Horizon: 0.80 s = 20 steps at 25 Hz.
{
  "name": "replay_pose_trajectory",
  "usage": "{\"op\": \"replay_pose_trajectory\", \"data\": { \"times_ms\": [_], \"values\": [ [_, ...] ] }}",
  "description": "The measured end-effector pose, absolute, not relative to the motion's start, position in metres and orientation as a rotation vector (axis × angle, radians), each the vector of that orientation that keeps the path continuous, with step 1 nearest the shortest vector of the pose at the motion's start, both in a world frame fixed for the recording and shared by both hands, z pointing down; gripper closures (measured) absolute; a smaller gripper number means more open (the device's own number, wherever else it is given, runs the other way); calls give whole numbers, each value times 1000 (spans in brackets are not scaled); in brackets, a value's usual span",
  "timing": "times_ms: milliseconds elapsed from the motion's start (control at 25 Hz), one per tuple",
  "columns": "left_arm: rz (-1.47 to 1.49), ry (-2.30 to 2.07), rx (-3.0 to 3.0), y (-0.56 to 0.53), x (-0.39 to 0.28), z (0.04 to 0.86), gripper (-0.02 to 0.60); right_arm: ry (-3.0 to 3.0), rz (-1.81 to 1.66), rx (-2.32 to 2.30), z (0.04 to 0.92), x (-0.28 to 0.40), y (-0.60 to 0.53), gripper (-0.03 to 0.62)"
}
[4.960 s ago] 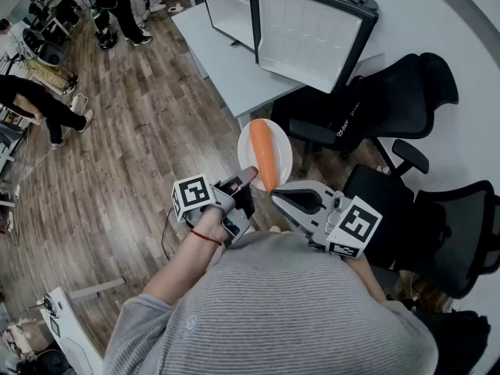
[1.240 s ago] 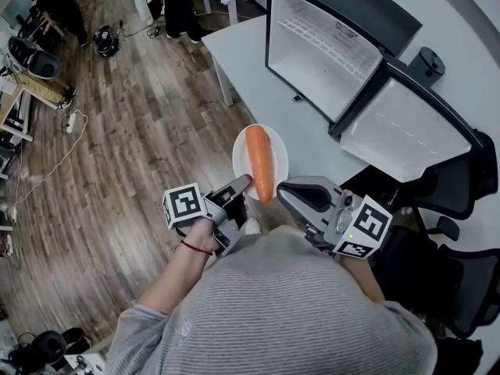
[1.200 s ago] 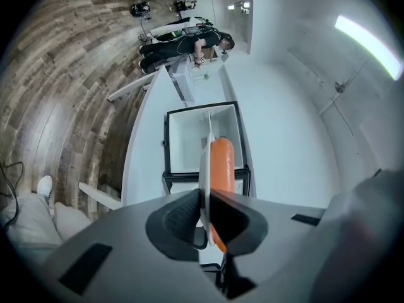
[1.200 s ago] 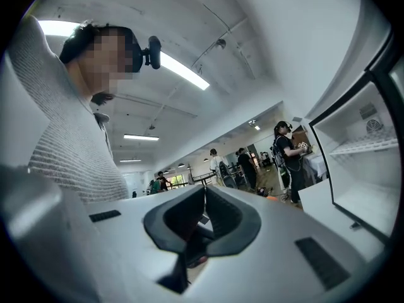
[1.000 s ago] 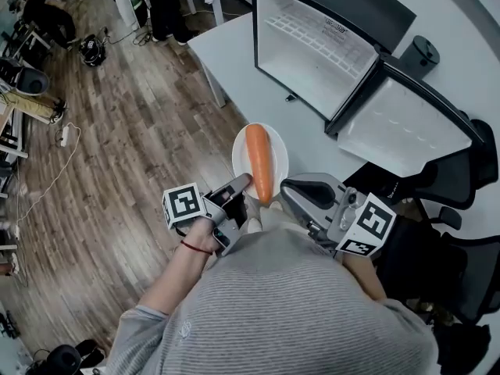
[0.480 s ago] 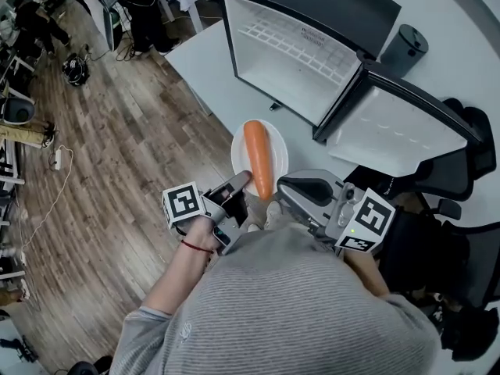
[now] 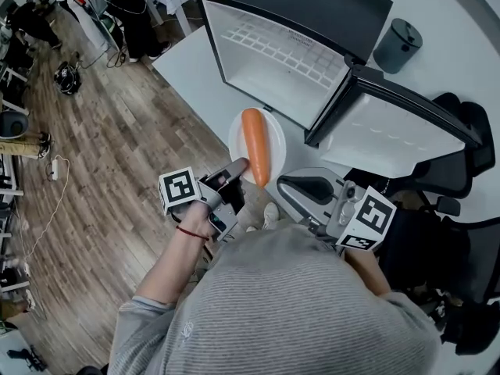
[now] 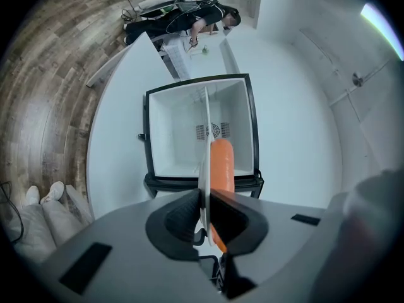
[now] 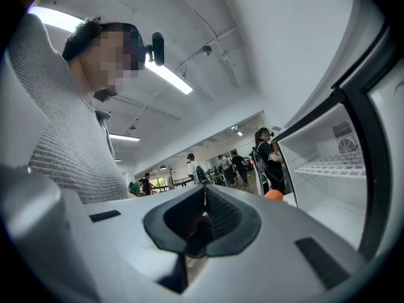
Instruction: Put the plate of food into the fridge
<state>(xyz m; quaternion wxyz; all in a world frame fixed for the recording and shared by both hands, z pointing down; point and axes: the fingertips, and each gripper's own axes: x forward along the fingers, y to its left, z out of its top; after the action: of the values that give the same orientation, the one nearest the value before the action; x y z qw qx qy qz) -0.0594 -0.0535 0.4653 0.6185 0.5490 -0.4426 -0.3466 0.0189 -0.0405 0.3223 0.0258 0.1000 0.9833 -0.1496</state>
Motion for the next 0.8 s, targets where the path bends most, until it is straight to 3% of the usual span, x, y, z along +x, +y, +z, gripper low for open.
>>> {"op": "replay_pose_trajectory", "data": {
  "times_ms": [800],
  "values": [
    [-750, -982, 1306, -174, -93, 453, 544, 3051, -497, 317, 332, 11, -54, 580]
  ]
}}
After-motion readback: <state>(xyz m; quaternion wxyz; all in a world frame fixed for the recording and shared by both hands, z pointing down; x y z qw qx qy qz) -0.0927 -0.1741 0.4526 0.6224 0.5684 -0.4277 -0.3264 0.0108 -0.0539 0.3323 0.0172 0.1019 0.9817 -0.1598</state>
